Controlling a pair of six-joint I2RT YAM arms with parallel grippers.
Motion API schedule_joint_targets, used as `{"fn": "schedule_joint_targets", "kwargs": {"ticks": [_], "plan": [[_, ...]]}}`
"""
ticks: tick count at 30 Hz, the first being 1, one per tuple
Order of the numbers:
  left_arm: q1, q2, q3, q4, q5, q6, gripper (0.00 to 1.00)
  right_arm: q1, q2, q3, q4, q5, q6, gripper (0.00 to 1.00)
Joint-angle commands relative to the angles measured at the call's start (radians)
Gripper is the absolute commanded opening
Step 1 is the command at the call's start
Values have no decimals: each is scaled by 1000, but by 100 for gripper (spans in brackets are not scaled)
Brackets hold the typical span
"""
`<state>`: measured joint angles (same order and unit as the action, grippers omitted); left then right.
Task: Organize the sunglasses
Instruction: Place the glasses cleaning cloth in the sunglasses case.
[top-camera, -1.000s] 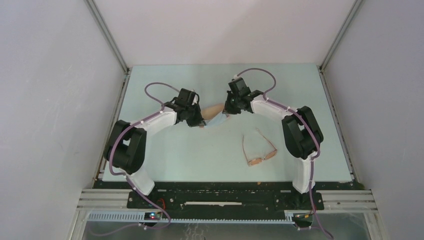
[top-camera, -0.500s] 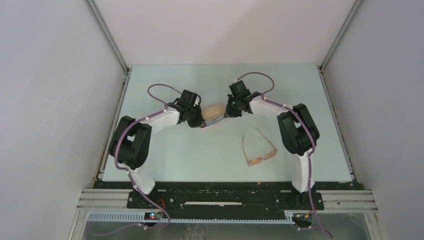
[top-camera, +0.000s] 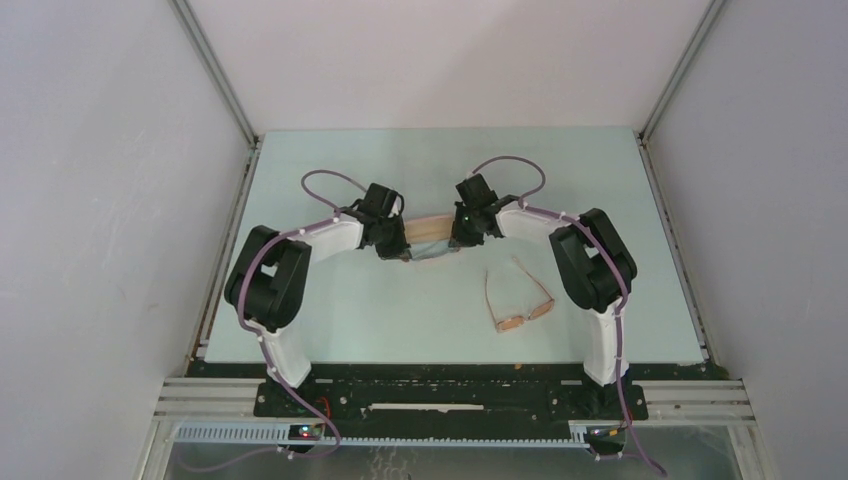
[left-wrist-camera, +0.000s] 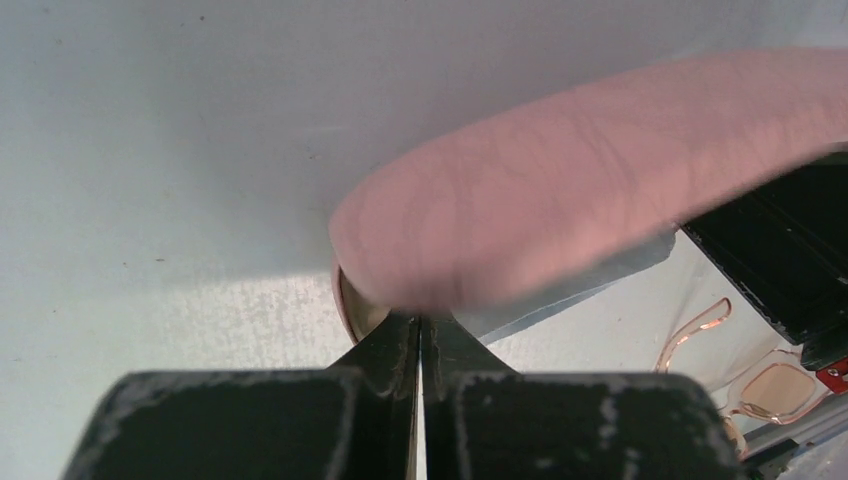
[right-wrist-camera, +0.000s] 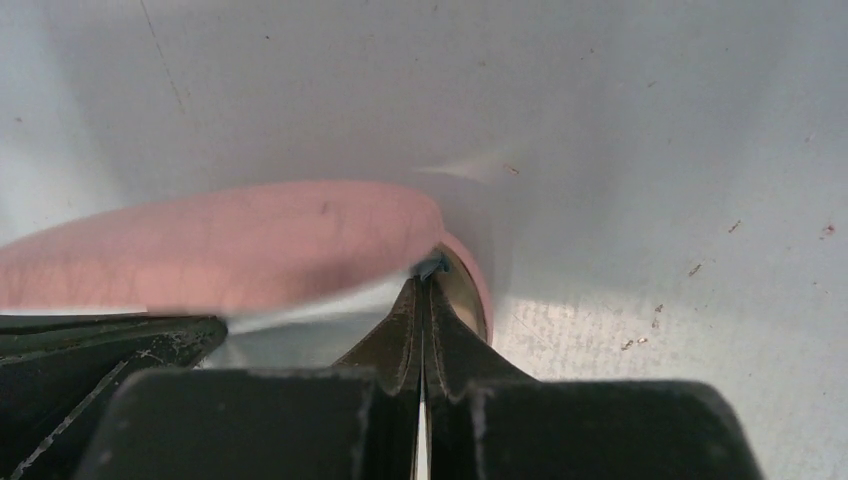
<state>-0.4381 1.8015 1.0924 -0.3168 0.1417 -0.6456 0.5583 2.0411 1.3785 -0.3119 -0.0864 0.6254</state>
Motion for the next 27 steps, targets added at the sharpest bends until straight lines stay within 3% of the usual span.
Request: {"fn": "schedule_joint_targets", "kwargs": {"ticks": [1,25,27], "plan": [[2,26,30,2,-37,50,0,29,-16,-21,45,100,-31,0],[2,61,67,-47,-98,82,0,32,-75,-132,123,218,-2,0],[1,58,60,-42,-95,81,6,35,-78,-134,126,220,-5,0]]}}
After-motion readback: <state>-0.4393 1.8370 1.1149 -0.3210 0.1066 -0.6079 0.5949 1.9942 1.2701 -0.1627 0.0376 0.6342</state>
